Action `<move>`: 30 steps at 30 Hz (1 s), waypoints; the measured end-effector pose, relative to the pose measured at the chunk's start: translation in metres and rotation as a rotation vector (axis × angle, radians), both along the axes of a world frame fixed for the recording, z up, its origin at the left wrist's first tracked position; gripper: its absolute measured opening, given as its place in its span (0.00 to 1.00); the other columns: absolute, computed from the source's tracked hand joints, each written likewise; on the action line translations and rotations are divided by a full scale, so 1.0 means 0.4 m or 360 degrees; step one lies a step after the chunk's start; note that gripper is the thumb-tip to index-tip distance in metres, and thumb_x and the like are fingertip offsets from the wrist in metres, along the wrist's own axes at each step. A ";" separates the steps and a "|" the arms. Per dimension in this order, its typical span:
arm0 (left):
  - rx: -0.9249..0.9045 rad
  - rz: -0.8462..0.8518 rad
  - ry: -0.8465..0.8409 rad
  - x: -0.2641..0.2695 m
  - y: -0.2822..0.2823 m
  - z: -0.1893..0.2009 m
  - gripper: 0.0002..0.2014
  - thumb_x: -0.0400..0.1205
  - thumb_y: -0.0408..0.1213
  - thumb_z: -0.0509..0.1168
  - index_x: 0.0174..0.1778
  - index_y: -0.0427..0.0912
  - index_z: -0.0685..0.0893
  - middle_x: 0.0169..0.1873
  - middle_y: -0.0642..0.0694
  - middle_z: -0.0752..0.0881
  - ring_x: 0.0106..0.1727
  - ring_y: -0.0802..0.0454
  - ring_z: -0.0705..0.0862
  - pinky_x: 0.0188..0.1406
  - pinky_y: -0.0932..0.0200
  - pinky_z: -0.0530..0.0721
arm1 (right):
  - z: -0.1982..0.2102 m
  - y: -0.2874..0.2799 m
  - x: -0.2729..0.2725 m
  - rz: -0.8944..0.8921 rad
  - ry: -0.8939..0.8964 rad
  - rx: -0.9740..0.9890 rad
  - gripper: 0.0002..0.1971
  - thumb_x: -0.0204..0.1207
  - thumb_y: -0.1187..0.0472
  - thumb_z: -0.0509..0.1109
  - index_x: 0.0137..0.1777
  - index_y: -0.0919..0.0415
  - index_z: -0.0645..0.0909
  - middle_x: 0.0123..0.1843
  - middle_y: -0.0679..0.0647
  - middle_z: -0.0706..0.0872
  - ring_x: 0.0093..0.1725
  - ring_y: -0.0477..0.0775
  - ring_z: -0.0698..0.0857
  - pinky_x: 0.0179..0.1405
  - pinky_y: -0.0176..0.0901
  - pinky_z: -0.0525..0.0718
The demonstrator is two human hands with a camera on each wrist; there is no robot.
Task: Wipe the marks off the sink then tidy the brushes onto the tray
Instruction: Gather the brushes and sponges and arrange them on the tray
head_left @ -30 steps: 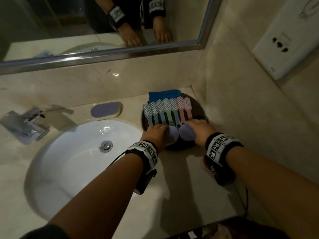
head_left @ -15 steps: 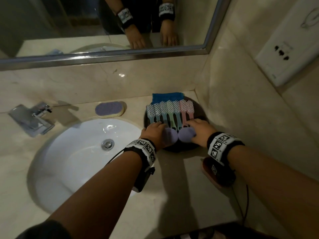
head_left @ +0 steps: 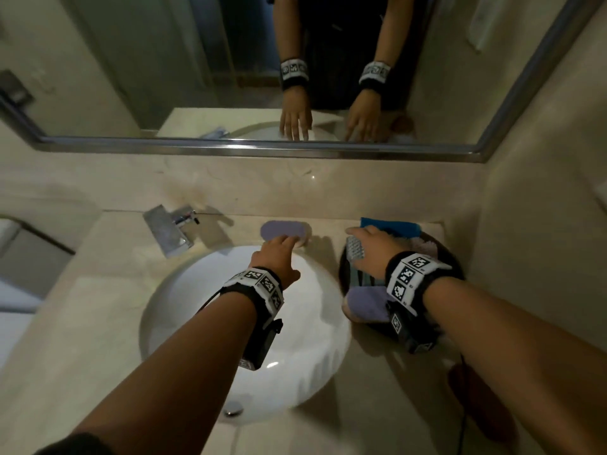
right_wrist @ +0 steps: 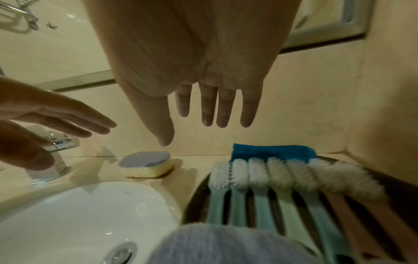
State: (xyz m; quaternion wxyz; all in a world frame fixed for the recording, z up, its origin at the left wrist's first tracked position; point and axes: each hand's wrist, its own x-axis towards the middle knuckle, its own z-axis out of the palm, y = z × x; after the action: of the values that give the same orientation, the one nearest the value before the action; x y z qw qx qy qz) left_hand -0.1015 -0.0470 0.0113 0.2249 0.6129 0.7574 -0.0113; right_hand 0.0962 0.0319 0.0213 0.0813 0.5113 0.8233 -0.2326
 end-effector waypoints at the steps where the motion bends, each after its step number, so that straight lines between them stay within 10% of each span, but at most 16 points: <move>1: -0.0002 0.0029 -0.0001 -0.025 0.002 -0.004 0.35 0.77 0.41 0.69 0.79 0.49 0.61 0.79 0.47 0.63 0.77 0.43 0.66 0.71 0.43 0.73 | -0.003 0.006 -0.033 0.0015 0.0001 -0.0007 0.34 0.76 0.57 0.68 0.79 0.48 0.58 0.77 0.59 0.65 0.73 0.64 0.70 0.71 0.59 0.74; 13: -0.0079 0.0098 -0.0132 -0.245 0.137 -0.112 0.40 0.75 0.39 0.71 0.81 0.48 0.57 0.79 0.43 0.62 0.77 0.40 0.66 0.74 0.42 0.71 | -0.100 0.113 -0.317 -0.0047 0.0015 -0.0060 0.32 0.73 0.56 0.69 0.78 0.51 0.63 0.76 0.59 0.70 0.72 0.61 0.73 0.68 0.44 0.70; 30: -0.0345 0.0123 -0.0408 -0.266 0.253 -0.182 0.40 0.78 0.27 0.65 0.82 0.45 0.51 0.78 0.38 0.63 0.76 0.38 0.68 0.75 0.44 0.70 | -0.238 0.215 -0.424 -0.0214 -0.0157 -0.0413 0.48 0.68 0.54 0.75 0.83 0.50 0.49 0.84 0.56 0.54 0.81 0.59 0.61 0.76 0.48 0.65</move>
State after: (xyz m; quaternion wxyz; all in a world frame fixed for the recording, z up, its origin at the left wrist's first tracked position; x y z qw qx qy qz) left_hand -0.2079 0.0541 -0.0614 0.3848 0.5519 0.7398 -0.0061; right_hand -0.0734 0.1177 -0.0739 0.1715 0.5614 0.7451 -0.3166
